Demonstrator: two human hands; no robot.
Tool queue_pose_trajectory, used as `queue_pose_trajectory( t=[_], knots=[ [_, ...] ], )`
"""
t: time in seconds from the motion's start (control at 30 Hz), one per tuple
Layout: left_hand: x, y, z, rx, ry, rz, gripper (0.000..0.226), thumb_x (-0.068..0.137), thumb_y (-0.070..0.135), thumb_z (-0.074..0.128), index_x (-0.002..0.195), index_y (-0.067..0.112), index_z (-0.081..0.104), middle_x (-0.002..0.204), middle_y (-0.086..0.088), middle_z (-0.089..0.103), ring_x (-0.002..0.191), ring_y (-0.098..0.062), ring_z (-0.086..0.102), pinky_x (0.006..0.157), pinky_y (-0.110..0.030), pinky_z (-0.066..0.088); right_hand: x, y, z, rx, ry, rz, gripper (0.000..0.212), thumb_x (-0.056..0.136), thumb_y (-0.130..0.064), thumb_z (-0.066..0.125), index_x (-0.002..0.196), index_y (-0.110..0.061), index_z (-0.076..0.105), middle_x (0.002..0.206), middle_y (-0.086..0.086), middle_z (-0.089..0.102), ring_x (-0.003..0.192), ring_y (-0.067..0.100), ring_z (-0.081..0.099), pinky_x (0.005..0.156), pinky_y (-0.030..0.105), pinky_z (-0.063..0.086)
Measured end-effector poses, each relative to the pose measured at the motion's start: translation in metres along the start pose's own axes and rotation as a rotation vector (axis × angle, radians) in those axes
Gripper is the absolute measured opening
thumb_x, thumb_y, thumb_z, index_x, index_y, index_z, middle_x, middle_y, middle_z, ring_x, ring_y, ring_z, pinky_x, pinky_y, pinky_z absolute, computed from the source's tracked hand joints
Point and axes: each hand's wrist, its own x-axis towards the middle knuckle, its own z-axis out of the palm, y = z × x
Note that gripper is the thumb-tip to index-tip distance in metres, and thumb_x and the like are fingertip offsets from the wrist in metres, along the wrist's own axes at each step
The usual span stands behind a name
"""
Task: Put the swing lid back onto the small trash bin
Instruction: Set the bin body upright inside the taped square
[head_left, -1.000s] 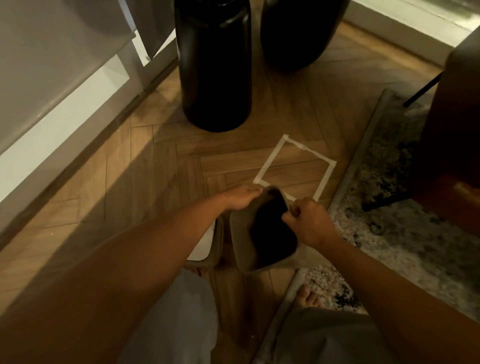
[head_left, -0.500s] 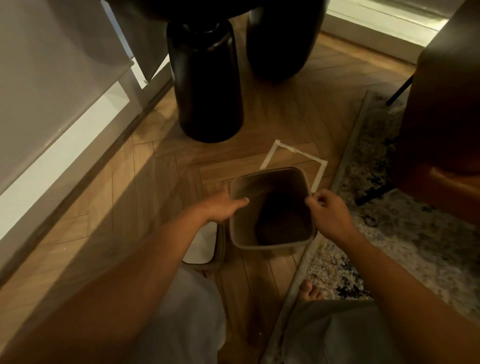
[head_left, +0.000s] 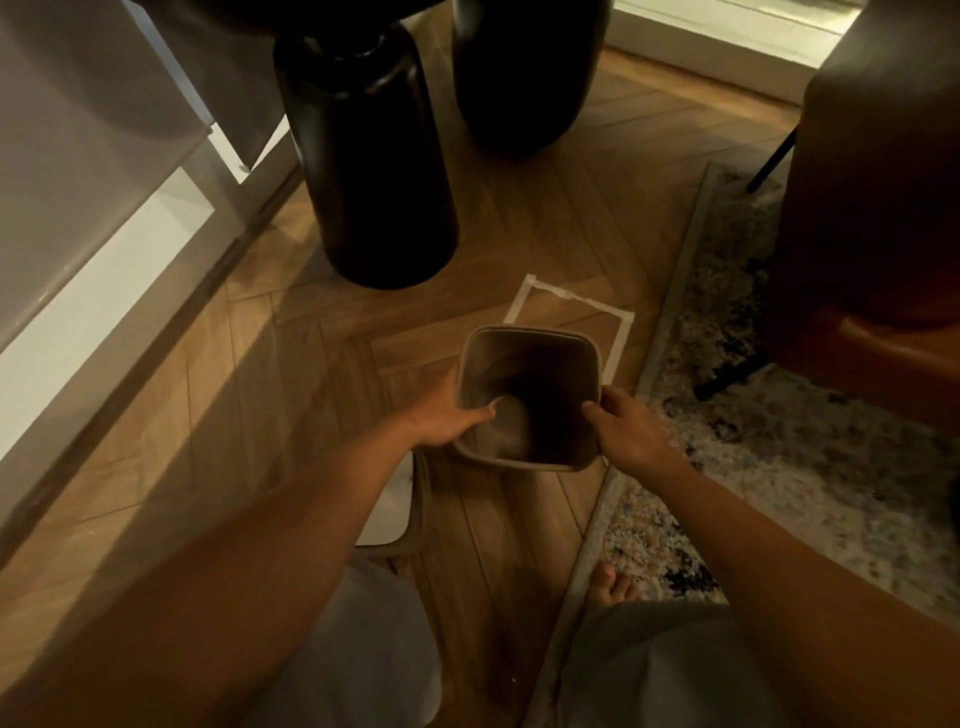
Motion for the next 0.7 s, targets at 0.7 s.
queue_pose_trajectory(
  t=[0.7],
  knots=[
    [0.003,-0.017,0.017,0.241,-0.054,0.057,0.129,0.059,0.035,0.091,0.155,0.027,0.005,0.152,-0.006,0.036,0.137,-0.021,0.037,0.111,-0.04,0.034,-0.014,0.036,-0.005,-0.215,-0.323,-0.06,0.119,0.073,-0.016,0.089,0.154,-0.019,0.002,0.147,0.007,0.043,0.133,0.026,0.048,0.097,0.029,0.047]
  ],
)
